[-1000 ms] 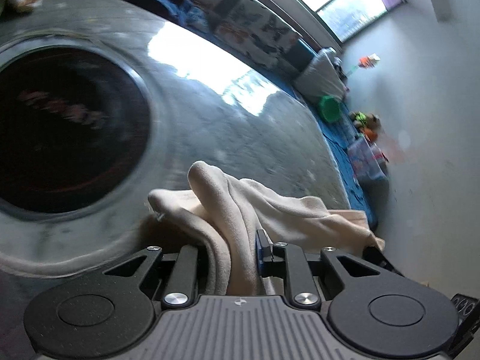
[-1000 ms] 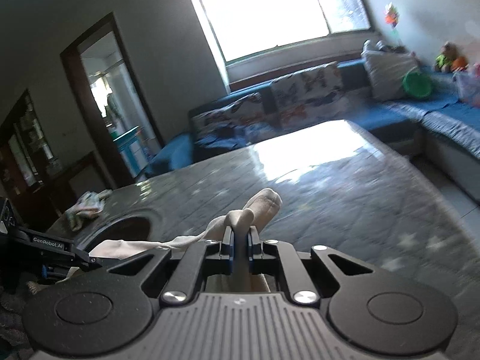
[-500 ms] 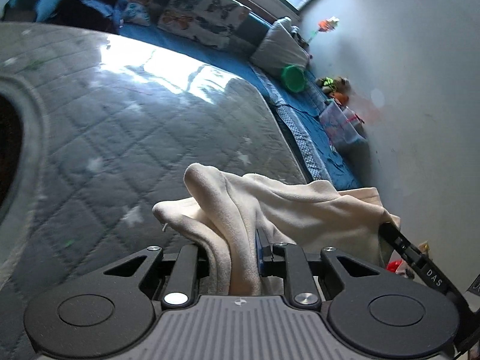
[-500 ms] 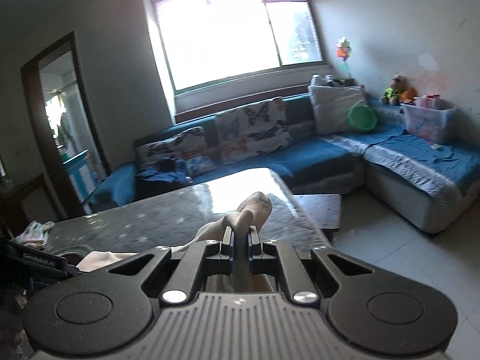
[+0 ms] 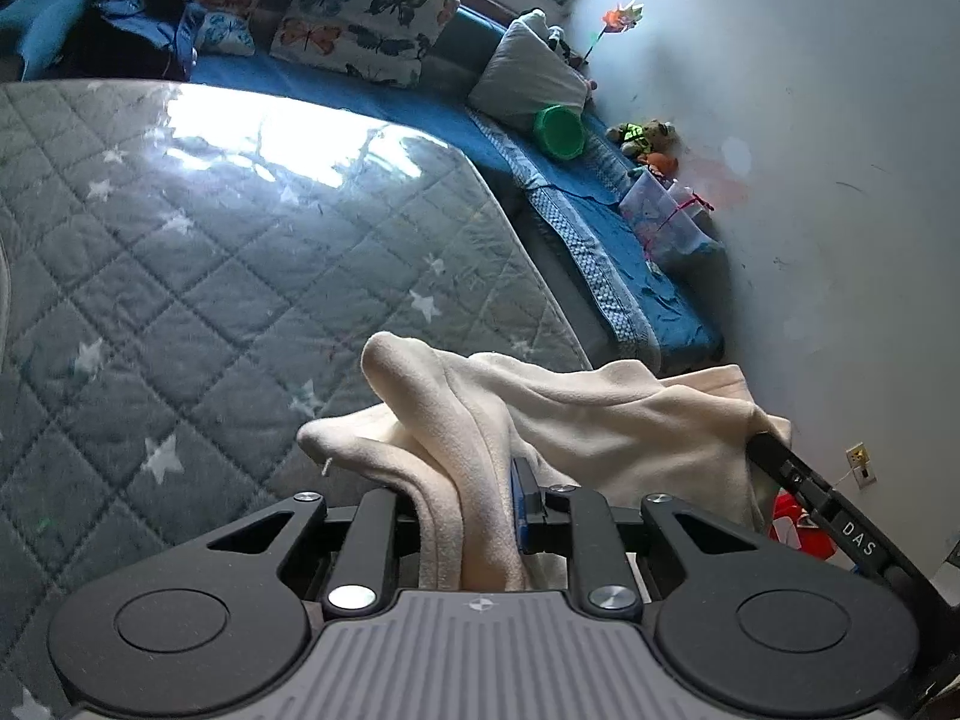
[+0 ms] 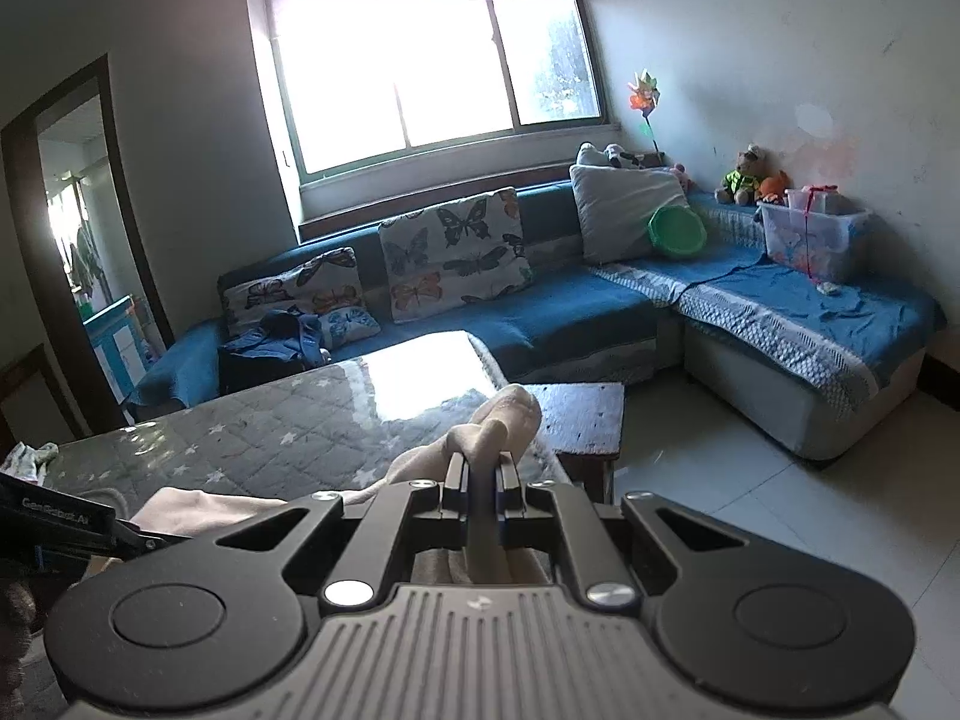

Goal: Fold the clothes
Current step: 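Carry the lifted sweatshirt bundle with both grippers across the mattress, then lower the bundle onto the mattress with both grippers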

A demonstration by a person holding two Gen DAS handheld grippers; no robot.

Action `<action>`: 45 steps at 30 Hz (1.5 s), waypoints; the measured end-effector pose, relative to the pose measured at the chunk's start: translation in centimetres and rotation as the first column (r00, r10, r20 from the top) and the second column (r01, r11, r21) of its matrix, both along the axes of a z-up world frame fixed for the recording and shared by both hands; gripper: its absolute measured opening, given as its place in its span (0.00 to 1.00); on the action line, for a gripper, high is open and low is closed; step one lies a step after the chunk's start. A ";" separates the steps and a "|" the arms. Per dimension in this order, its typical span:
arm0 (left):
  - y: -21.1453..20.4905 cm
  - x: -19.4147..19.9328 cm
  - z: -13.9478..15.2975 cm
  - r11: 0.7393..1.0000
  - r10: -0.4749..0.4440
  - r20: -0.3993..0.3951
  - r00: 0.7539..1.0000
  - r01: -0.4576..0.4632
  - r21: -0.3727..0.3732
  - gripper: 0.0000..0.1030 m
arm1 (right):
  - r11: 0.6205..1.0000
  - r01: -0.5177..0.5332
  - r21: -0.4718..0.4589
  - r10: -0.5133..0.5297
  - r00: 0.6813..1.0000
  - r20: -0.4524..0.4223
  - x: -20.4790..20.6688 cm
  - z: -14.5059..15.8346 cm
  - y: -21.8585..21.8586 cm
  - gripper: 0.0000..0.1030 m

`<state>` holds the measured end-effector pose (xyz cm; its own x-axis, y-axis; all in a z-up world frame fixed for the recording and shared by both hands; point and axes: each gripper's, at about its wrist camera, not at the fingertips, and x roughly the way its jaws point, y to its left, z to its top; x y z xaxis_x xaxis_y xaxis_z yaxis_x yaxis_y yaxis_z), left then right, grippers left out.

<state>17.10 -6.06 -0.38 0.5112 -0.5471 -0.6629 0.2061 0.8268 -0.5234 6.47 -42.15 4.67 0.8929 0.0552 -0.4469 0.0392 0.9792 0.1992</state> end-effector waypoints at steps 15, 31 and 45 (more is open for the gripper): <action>1.3 3.3 -3.8 0.997 0.053 -0.054 0.997 -0.051 0.051 0.22 | 1.000 -0.001 -0.023 -0.001 0.998 -0.064 5.2 -3.0 1.0 0.07; 3.8 3.1 -5.2 0.986 0.103 -0.037 0.994 -0.097 0.133 0.55 | 0.994 0.046 -0.099 -0.062 0.983 -0.170 7.3 -6.7 1.9 0.28; 4.6 5.6 -4.3 0.982 0.152 -0.010 0.988 -0.150 0.117 0.60 | 0.994 -0.047 -0.098 0.025 0.976 -0.215 11.2 -8.6 5.7 0.40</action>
